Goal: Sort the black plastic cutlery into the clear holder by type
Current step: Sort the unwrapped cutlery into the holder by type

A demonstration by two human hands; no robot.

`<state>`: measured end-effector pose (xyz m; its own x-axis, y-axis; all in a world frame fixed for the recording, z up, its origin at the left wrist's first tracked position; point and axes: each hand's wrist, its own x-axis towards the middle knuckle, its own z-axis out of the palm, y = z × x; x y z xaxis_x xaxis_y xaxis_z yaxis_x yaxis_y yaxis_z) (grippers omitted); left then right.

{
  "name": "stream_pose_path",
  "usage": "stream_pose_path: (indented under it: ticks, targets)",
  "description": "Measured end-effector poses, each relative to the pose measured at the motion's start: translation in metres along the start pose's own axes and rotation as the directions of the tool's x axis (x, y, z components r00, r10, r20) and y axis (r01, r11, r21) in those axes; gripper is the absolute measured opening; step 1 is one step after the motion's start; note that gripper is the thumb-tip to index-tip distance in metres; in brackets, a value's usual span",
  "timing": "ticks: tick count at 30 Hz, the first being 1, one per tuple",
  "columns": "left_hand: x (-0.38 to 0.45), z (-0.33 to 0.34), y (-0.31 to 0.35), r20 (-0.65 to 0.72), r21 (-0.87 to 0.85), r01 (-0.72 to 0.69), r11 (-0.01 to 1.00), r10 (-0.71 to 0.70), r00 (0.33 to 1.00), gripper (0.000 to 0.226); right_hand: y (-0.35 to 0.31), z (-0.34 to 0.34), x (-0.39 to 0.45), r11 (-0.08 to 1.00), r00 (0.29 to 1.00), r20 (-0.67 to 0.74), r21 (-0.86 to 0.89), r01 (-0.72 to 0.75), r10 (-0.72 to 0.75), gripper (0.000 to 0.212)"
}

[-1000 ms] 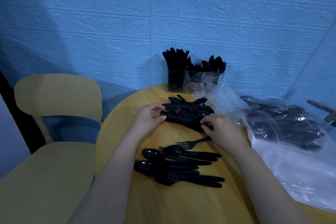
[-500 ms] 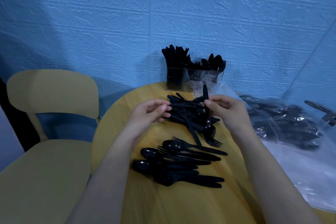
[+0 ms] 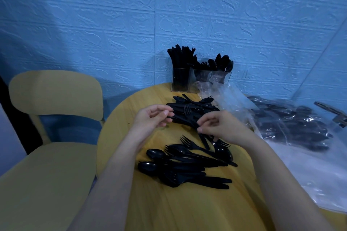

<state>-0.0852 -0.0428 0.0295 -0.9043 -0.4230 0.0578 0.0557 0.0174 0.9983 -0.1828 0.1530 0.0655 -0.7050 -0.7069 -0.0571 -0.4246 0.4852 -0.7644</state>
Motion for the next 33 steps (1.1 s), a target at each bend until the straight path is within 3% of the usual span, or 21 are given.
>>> stream_pose_path:
  ticks: [5, 8, 11, 14, 17, 20, 22, 24, 27, 30, 33]
  targets:
    - [0.001, 0.001, -0.001, 0.0, 0.029, 0.015, 0.999, -0.015, 1.0, 0.016, -0.001, 0.004, 0.002, 0.998, 0.996, 0.093, -0.068, 0.008, -0.002, 0.004]
    - [0.001, 0.002, -0.001, -0.006, 0.044, 0.022, 0.999, -0.022, 1.0, 0.017, 0.001, 0.005, 0.012, 0.953, 0.996, -0.09, -0.3, -0.045, 0.019, 0.009]
    - [0.002, 0.001, -0.001, -0.011, 0.056, 0.026, 0.998, -0.025, 1.0, 0.017, 0.007, 0.016, 0.021, 0.863, 0.991, -0.107, -0.489, -0.128, 0.086, 0.021]
    - [0.001, 0.001, -0.002, -0.007, 0.073, 0.023, 0.997, -0.023, 1.0, 0.016, 0.009, 0.02, 0.021, 0.862, 0.989, -0.126, -0.489, -0.135, 0.083, 0.013]
    - [0.001, 0.002, -0.001, -0.041, 0.058, 0.003, 0.998, -0.001, 0.999, 0.018, 0.006, 0.006, 0.012, 0.923, 0.991, -0.128, -0.377, -0.077, 0.03, 0.008]
    - [0.004, 0.004, -0.002, -0.114, 0.11, -0.079, 0.991, 0.092, 0.989, 0.02, 0.006, 0.001, 0.003, 0.933, 0.998, 0.052, -0.36, -0.005, 0.025, 0.009]
    - [0.007, 0.006, -0.007, -0.094, 0.343, -0.152, 0.927, 0.194, 0.976, 0.019, 0.009, 0.004, 0.001, 0.928, 0.981, 0.18, -0.374, 0.003, 0.069, 0.007]
    - [0.012, 0.008, -0.013, 0.015, 0.589, -0.181, 0.788, 0.213, 0.977, 0.025, 0.012, 0.0, -0.001, 0.927, 0.979, 0.191, -0.376, 0.004, 0.074, 0.005]
    - [0.022, 0.008, -0.023, 0.181, 0.78, -0.225, 0.584, 0.134, 0.974, 0.038, 0.018, -0.017, -0.004, 0.938, 0.999, -0.002, -0.345, -0.043, 0.045, 0.002]
    - [0.026, 0.008, -0.024, 0.196, 0.841, -0.245, 0.483, 0.15, 0.969, 0.036, 0.031, -0.03, -0.005, 0.954, 0.969, -0.247, -0.282, -0.101, 0.029, 0.008]
    - [0.026, 0.011, -0.023, 0.232, 0.866, -0.301, 0.399, 0.212, 0.949, 0.037, 0.037, -0.033, -0.004, 0.959, 0.941, -0.335, -0.246, -0.139, 0.051, 0.009]
